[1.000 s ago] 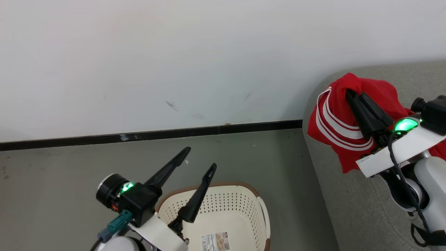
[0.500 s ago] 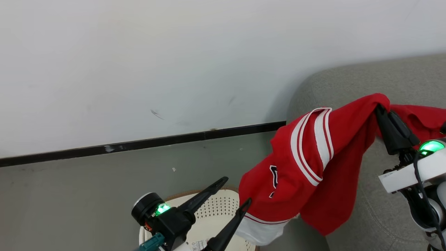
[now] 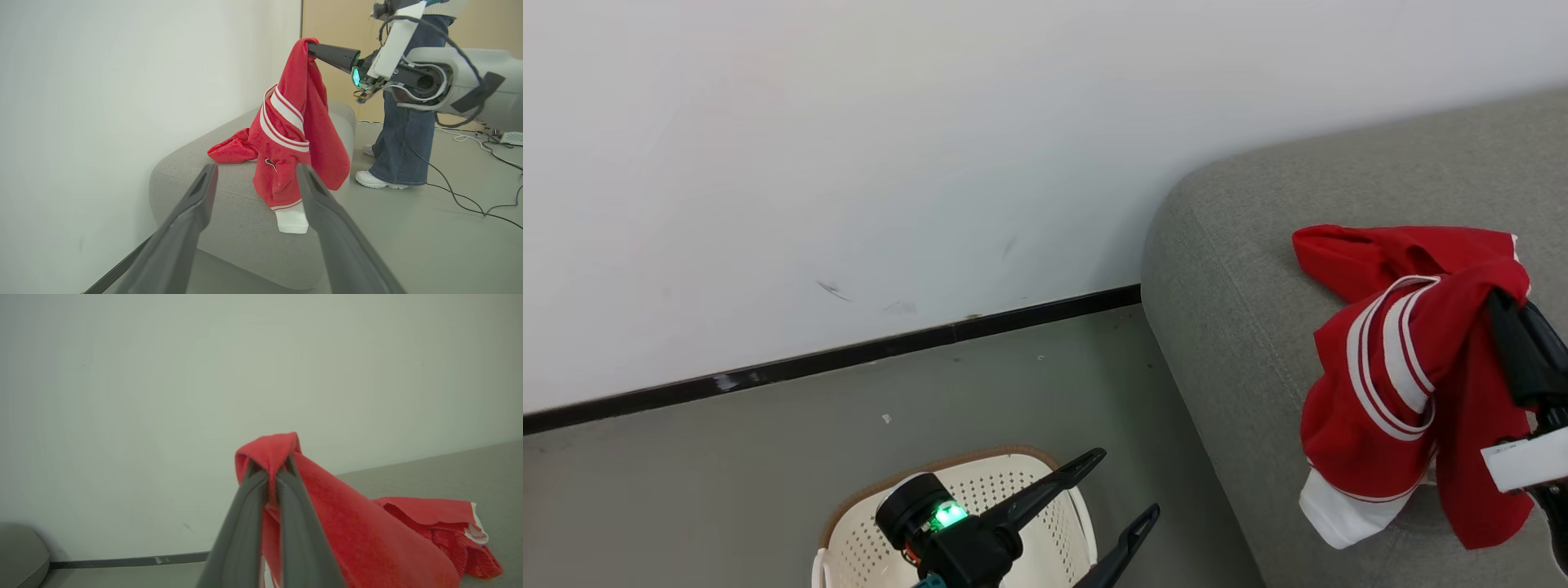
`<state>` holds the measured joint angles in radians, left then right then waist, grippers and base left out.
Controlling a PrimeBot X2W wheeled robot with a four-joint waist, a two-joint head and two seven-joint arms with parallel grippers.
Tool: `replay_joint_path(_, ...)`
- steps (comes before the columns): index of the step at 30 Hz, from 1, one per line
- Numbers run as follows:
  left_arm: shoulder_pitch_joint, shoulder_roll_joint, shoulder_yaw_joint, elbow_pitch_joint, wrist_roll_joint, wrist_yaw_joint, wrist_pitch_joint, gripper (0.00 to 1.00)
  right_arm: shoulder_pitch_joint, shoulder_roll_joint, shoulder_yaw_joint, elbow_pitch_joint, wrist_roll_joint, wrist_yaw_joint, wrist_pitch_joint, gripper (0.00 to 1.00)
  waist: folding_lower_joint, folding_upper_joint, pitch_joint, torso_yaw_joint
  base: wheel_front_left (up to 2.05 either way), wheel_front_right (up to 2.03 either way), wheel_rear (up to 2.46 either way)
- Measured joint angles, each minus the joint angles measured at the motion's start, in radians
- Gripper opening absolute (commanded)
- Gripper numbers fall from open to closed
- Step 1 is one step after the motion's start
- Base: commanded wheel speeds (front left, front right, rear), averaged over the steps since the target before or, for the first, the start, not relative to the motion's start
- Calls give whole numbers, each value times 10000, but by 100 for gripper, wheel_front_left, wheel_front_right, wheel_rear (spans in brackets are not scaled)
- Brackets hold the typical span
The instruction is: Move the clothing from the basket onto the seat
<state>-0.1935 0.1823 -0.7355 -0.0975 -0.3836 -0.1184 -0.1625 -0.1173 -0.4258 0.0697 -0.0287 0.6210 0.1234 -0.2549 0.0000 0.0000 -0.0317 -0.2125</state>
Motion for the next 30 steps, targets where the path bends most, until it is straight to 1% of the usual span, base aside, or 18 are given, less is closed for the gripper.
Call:
replay_joint_path(5,0,-44,-71,10,-6,0,-63,100,378,29,-500,111,-17,0,-2,0,0,0,14,-347,0,0,0)
replay_joint_path(9,0,-42,-102,27,56,0,-67,100,431,84,-462,428,249,0,0,0,0,0,100,-569,0,0,0)
replay_joint_path(12,0,-36,-107,27,81,0,-58,100,170,119,-435,522,535,0,196,0,0,0,249,-670,0,0,0)
replay_joint_path(15,-1,52,-98,10,174,4,10,100,-533,107,-583,677,755,0,556,0,0,0,445,-734,0,0,0)
replay_joint_path(18,-32,136,-42,-73,272,19,134,100,-1599,-115,-955,744,823,0,941,0,0,0,670,-764,0,0,0)
replay_joint_path(19,-32,136,-42,-73,272,19,134,100,-1599,-115,-955,744,823,0,941,0,0,0,670,-764,0,0,0)
replay_joint_path(21,-94,173,4,-169,368,63,215,100,-2444,-307,-1354,844,861,0,1195,0,0,0,833,-772,0,0,0)
replay_joint_path(25,-333,115,92,-449,598,203,295,100,-4041,-623,-2140,1342,986,0,1622,0,0,0,1184,-767,0,0,0)
replay_joint_path(30,-707,15,125,-813,780,368,385,100,-5638,-1039,-2784,2165,920,0,2036,0,0,0,1679,-724,0,0,0)
